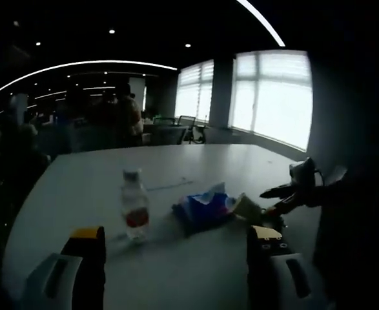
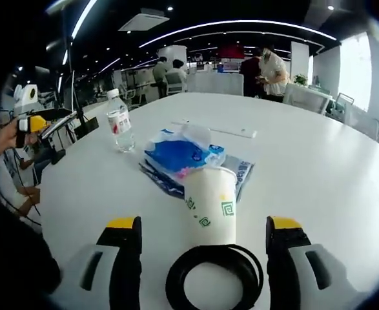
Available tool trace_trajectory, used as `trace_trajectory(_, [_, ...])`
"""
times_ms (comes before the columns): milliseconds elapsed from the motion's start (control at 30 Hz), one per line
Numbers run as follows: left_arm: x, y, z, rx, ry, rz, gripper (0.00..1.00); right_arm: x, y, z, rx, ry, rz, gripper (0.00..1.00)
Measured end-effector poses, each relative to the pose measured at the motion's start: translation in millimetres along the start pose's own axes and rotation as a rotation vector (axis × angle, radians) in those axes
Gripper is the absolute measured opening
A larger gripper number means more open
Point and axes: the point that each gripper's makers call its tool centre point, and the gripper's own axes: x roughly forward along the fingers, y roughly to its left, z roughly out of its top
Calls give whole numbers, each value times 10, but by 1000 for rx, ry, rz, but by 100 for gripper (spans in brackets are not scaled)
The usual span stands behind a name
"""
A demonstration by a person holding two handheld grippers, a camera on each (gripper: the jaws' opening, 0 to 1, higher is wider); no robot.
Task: Arrange the tabletop items into an orderly group along one side of the table until the central work area is clear of visible clutter.
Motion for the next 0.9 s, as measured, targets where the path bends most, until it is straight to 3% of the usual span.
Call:
trace_trajectory(67, [-18, -102, 73, -65, -42, -28, 96, 68, -6, -13, 0, 7, -1, 73])
trace_trajectory(100, [-32, -90, 64, -53, -32, -16, 99, 123, -27, -37, 1, 15, -4, 72])
trace_trajectory(167, [-49, -100, 51, -19, -24, -4, 99, 154, -26, -46, 1, 25, -6, 70])
trace_trajectory(533, [-121, -293, -38, 7, 39, -6, 100, 345, -72, -101, -65, 64, -28, 58])
trace_trajectory(733, [-132, -327, -10, -34, 21, -12, 100, 393, -47, -124, -96, 80, -26, 51])
trace_trajectory(900, [-150, -349, 15, -34, 21, -23, 100, 363, -68, -140, -137, 92, -50, 39])
